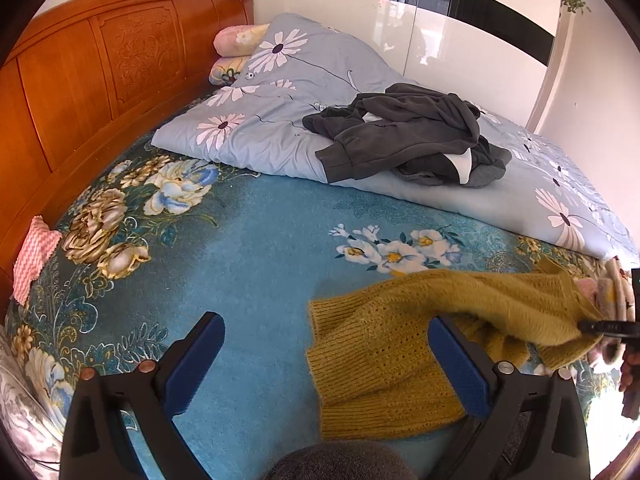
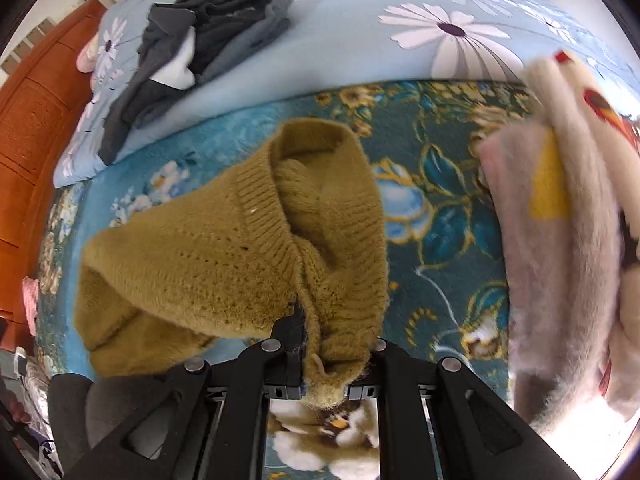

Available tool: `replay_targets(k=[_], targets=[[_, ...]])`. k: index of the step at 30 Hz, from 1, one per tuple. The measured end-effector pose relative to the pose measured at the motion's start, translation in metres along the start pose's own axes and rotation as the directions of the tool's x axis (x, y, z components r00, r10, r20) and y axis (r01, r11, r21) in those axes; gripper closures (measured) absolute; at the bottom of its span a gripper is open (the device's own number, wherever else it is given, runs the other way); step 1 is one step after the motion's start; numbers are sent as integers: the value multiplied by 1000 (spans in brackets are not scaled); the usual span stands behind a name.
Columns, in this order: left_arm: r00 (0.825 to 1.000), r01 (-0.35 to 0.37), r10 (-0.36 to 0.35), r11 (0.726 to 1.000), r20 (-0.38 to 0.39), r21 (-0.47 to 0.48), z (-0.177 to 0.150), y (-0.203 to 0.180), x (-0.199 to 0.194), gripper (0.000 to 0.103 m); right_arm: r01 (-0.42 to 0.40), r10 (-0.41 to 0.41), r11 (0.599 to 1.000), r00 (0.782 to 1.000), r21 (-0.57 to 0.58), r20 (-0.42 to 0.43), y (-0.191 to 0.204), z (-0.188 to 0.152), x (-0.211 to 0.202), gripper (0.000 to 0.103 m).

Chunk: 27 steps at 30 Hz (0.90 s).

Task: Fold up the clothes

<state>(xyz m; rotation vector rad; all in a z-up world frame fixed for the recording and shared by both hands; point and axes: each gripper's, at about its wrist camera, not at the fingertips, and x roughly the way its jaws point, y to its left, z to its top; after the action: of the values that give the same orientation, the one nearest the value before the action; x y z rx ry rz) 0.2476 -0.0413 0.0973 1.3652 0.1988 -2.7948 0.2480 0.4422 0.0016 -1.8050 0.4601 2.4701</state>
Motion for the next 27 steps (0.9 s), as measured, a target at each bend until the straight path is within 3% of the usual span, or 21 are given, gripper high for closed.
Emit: replay_targets(k=[4, 7, 13, 16, 19, 21, 24, 26, 27], targets=[[997, 20, -23, 999, -70, -48, 10, 15, 37, 0, 14, -14, 1000, 1000, 21, -20, -12, -24, 4, 91], [984, 49, -69, 991, -164, -123, 16, 34, 74, 0, 16, -16, 1000, 1000, 6, -21, -10, -37, 4, 91], [925, 152, -241, 944, -295, -293, 15, 58, 143, 1, 5, -5, 1000, 1000, 0, -4, -8, -42, -7, 91], [880, 194, -329, 907, -341, -374, 10, 62, 174, 3, -4, 4, 1000, 1000, 8, -2, -8, -42, -11, 91], [837, 215, -389, 881, -385, -422, 3, 60, 197, 9, -12, 12, 1000, 1000, 16, -2, -7, -43, -13, 91], [820, 211, -401, 875, -409, -435, -1, 58, 207, 21, -17, 17, 1000, 1000, 20, -3, -7, -42, -12, 91], [793, 250, -463, 839, -395, -483, -4, 57, 212, 37, -20, 20, 1000, 1000, 22, -3, -7, -42, -12, 91], [783, 265, -485, 827, -390, -496, -3, 53, 214, 41, -23, 23, 999, 1000, 22, -4, -7, -41, -12, 91], [788, 258, -472, 836, -396, -484, -2, 51, 214, 46, -24, 24, 999, 1000, 23, -4, -7, -41, -12, 91]])
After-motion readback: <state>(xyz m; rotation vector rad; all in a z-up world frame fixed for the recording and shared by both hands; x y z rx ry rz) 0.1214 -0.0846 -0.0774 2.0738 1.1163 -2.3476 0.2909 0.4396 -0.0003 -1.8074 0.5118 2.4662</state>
